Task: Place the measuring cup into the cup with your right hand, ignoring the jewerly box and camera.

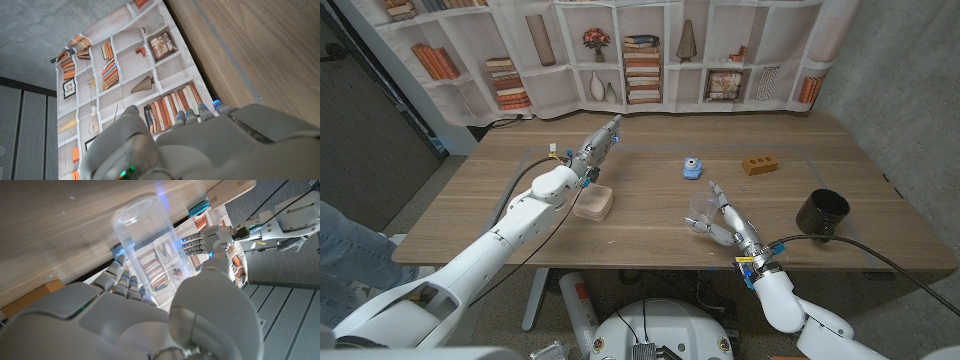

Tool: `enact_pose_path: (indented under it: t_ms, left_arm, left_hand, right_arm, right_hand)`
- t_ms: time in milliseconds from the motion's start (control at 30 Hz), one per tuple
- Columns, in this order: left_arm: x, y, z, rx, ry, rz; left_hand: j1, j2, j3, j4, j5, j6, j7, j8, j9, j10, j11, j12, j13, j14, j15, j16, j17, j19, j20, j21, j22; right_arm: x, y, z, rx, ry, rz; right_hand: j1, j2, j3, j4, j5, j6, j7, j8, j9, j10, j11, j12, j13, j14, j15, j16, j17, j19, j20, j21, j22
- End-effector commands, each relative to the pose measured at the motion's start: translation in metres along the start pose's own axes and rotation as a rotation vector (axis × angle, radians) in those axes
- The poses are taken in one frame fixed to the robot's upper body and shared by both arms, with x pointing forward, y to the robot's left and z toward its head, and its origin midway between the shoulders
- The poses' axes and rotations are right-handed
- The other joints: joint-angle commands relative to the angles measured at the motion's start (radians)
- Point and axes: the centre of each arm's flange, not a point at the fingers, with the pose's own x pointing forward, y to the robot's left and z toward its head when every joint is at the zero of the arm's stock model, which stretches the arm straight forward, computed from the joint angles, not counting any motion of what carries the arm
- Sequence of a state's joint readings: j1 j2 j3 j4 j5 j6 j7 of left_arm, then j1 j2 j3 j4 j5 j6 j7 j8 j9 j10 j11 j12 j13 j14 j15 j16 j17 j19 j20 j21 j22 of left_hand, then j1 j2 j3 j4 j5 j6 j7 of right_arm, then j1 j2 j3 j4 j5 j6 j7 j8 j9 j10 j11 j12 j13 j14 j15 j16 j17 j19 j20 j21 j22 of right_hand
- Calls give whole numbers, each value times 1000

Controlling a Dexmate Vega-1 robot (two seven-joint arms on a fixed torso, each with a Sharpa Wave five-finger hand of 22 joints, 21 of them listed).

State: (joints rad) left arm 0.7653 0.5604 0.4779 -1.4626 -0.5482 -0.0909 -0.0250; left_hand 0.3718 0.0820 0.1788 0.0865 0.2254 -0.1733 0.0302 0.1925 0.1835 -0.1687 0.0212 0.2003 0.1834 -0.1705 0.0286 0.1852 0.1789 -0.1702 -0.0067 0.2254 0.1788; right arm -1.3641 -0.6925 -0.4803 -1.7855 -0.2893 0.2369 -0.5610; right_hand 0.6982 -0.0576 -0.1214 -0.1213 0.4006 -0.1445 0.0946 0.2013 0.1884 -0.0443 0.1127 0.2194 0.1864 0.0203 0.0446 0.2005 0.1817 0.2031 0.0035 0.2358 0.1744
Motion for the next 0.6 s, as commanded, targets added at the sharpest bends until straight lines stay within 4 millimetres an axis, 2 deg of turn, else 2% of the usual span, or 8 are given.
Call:
enact_pose_path:
  t_ms: [33, 67, 233, 333, 600]
  left_arm:
    - [-8, 0, -4, 1, 11, 6]
    - [-9, 1, -4, 1, 11, 8]
    - [-9, 0, -2, 5, 9, 7]
    - [-8, 0, -1, 6, 7, 7]
    - [-6, 0, -3, 1, 13, 4]
  left_hand:
    - [4, 9, -2, 0, -1, -1, -9, 3, 5, -24, 6, 4, 4, -82, 3, 1, 4, -124, 3, -2, 5]
    - [4, 9, -2, 0, -1, -1, -10, 3, 5, -24, 6, 4, 4, -82, 3, 1, 4, -124, 3, -2, 5]
    - [4, 9, -2, 0, -1, 0, -11, 4, 5, -24, 6, 4, 4, -83, 2, 1, 4, -123, 4, -2, 5]
    - [4, 9, -3, 0, -1, 0, -13, 4, 5, -23, 6, 4, 4, -82, 3, 1, 4, -123, 5, -3, 5]
    - [4, 9, -4, 0, -2, 0, -13, 4, 5, -23, 5, 4, 4, -81, 3, 1, 4, -124, 8, -4, 5]
  right_arm:
    - [5, 4, -2, 13, 1, -1]
    - [5, 5, -2, 14, 2, 0]
    - [4, 6, -3, 11, 12, -9]
    - [5, 6, -3, 18, 20, -11]
    - [7, 7, -4, 24, 24, -39]
  right_hand:
    - [21, 5, 2, 0, 9, 10, 3, 6, 2, 5, 9, 1, 0, 18, -1, 7, 1, 21, -6, -1, 5]
    - [22, 6, 3, 0, 10, 11, 4, 6, 2, 5, 10, 1, 0, 19, -2, 7, 2, 21, -7, -1, 5]
    - [34, 24, 7, 1, 23, 27, -9, 10, 2, 27, -21, 8, 2, 50, -11, 15, 6, 41, -26, 0, 7]
    - [45, 32, 8, 1, 32, 48, -20, 15, 2, 54, -37, 18, 5, 78, -18, 21, 9, 60, -28, 3, 8]
    - [62, 49, 7, 3, 50, 82, -42, 18, 2, 131, -54, 44, 10, 155, -50, 39, 17, 124, -44, 19, 15]
